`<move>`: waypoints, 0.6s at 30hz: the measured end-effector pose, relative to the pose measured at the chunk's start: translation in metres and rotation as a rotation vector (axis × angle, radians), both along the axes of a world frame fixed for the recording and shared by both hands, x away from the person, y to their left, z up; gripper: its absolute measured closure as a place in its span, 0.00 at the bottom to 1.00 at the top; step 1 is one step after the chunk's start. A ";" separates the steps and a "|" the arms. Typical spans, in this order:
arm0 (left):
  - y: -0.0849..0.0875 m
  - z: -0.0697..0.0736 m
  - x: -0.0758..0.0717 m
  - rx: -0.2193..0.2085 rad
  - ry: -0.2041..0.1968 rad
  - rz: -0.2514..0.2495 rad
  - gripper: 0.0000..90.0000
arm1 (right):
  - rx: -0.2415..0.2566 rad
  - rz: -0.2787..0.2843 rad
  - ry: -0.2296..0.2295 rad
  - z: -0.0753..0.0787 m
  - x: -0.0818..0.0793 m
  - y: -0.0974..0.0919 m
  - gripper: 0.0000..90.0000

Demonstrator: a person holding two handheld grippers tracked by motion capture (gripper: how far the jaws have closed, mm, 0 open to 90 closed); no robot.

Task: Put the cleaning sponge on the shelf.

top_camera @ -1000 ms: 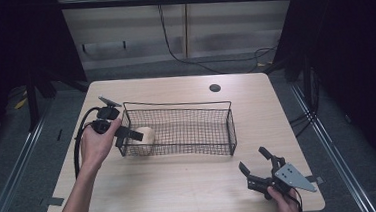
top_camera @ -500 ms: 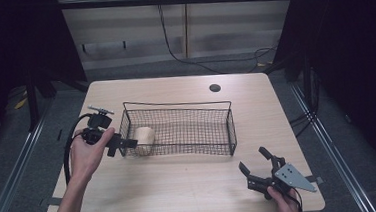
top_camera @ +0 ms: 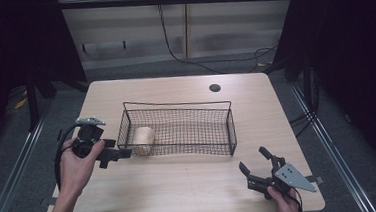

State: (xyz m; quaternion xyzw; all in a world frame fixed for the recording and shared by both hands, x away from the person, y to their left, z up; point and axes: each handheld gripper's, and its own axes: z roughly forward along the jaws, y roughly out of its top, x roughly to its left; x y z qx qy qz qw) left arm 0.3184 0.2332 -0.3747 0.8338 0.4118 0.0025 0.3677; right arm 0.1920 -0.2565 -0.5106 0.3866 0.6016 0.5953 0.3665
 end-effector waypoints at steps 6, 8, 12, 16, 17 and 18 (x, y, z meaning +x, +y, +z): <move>0.005 -0.004 -0.012 -0.012 -0.014 -0.019 0.21 | -0.001 -0.001 0.000 0.000 0.000 0.000 0.14; 0.008 -0.007 -0.016 -0.019 -0.012 -0.007 0.21 | 0.000 0.000 0.001 0.000 0.000 0.000 0.14; 0.014 -0.015 -0.023 -0.045 0.014 0.028 0.21 | 0.000 0.000 0.001 0.000 0.000 0.000 0.14; 0.019 -0.018 -0.034 -0.061 -0.005 0.048 0.21 | 0.000 0.000 0.001 0.000 0.000 0.000 0.14; 0.022 -0.020 -0.037 -0.058 -0.012 0.051 0.21 | -0.001 -0.001 0.000 0.000 0.000 0.000 0.14; 0.025 -0.022 -0.041 -0.064 -0.027 0.073 0.21 | 0.000 0.000 0.000 0.000 0.000 0.000 0.14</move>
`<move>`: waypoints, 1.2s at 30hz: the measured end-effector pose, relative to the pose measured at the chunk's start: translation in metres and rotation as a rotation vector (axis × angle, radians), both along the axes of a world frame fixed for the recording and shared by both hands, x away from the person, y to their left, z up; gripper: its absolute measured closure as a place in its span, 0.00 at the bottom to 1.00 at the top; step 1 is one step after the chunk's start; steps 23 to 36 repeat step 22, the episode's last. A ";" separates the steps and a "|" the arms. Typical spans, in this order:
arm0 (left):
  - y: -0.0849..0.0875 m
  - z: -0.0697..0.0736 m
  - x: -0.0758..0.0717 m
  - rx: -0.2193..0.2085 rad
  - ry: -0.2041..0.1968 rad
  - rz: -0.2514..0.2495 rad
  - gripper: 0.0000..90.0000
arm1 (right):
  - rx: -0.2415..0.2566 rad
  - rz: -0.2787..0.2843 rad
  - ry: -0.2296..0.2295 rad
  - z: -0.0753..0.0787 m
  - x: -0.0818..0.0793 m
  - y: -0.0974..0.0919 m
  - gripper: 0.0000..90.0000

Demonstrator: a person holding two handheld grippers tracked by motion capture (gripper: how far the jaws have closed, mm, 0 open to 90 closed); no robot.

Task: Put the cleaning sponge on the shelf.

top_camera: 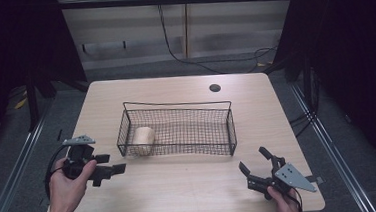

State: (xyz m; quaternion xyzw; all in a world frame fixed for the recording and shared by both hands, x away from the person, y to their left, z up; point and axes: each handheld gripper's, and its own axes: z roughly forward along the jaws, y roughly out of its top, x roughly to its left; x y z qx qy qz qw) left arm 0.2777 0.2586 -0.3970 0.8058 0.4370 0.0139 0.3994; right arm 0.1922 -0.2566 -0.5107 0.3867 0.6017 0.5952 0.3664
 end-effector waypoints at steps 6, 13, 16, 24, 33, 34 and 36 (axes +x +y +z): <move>0.016 -0.014 -0.013 0.001 0.011 0.052 0.21 | -0.001 0.001 0.001 0.000 0.000 0.000 0.14; 0.029 -0.032 -0.022 -0.012 0.005 0.090 0.21 | 0.001 0.001 0.000 0.000 0.000 0.001 0.14; 0.033 -0.043 -0.024 0.003 -0.008 0.116 0.21 | -0.007 0.002 0.002 0.000 0.000 0.000 0.14; 0.041 -0.054 -0.031 -0.008 -0.027 0.137 0.21 | -0.011 0.008 0.001 0.000 0.000 0.001 0.14; 0.041 -0.054 -0.031 -0.008 -0.027 0.137 0.21 | -0.011 0.008 0.001 0.000 0.000 0.001 0.14; 0.041 -0.054 -0.031 -0.008 -0.027 0.137 0.21 | -0.011 0.008 0.001 0.000 0.000 0.001 0.14; 0.041 -0.054 -0.031 -0.008 -0.027 0.137 0.21 | -0.011 0.008 0.001 0.000 0.000 0.001 0.14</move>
